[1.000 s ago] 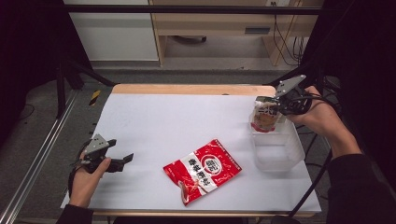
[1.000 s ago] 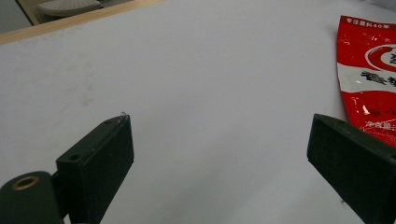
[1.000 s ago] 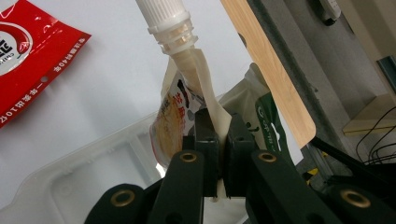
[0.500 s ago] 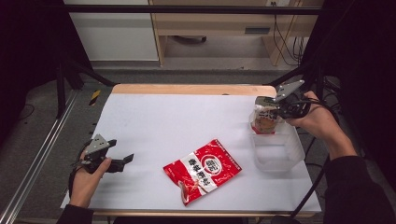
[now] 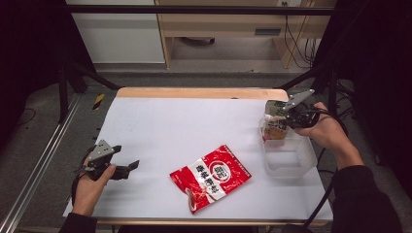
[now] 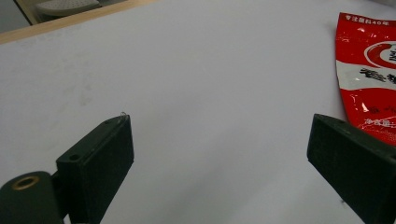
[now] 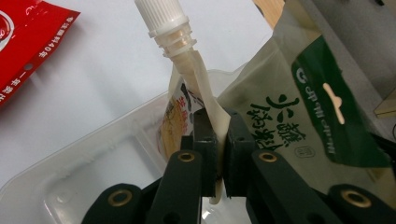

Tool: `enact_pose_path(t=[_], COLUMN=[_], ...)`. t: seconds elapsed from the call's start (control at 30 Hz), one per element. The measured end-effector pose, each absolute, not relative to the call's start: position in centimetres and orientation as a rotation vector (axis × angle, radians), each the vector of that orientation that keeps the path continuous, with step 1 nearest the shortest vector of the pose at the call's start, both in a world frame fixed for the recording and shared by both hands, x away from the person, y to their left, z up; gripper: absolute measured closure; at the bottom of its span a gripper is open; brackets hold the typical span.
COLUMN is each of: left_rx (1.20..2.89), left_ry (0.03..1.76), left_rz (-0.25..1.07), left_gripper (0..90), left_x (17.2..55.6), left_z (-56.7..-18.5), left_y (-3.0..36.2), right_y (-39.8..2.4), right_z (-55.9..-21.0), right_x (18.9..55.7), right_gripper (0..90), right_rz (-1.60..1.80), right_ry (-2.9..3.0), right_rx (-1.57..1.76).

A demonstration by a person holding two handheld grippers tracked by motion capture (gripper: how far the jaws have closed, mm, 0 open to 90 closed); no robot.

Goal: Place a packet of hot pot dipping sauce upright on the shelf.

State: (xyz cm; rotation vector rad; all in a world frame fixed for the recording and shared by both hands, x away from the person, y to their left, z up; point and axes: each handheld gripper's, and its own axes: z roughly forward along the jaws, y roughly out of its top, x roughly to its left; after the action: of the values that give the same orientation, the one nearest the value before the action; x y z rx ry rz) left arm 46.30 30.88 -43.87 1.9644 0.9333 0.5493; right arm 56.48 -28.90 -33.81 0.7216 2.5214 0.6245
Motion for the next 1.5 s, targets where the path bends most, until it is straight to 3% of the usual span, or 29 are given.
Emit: enact_pose_path(t=[0.3,0.47,0.53,0.57,0.6,0.63,1.0,1.27,1.5], left_rx=[1.966,1.972,1.972,1.971,1.972,1.972,1.984,1.991,1.997], left_ry=[0.934,0.928,0.928,0.927,0.926,0.926,0.914,0.899,0.883], left_rz=[0.542,0.541,0.541,0.541,0.541,0.541,0.541,0.54,0.539], left_gripper=[7.4,7.4,7.4,7.4,7.4,7.4,7.1,6.2,5.1], left_x=[46.3,46.3,46.3,46.3,46.3,46.3,46.2,46.1,45.9], left_z=[-43.9,-43.9,-44.0,-44.0,-44.0,-44.0,-44.0,-43.9,-43.9], left_y=[30.8,30.7,30.7,30.7,30.6,30.6,30.3,29.7,29.1], right_y=[-29.6,-30.2,-30.3,-30.3,-30.3,-30.2,-28.4,-25.1,-22.5], right_z=[-34.4,-34.5,-34.6,-34.7,-34.7,-34.6,-31.5,-30.2,-30.5], right_x=[56.5,56.1,56.0,55.9,55.9,55.7,52.8,49.2,46.3], right_gripper=[84.5,78.1,71.6,62.3,62.3,53.2,25.3,16.9,16.0], right_rz=[0.665,0.688,0.696,0.683,0.683,0.695,0.782,0.901,0.977], right_ry=[2.519,2.504,2.501,2.493,2.493,2.473,2.28,2.182,2.141], right_rx=[0.781,0.827,0.843,0.864,0.864,0.876,0.915,0.875,0.813])
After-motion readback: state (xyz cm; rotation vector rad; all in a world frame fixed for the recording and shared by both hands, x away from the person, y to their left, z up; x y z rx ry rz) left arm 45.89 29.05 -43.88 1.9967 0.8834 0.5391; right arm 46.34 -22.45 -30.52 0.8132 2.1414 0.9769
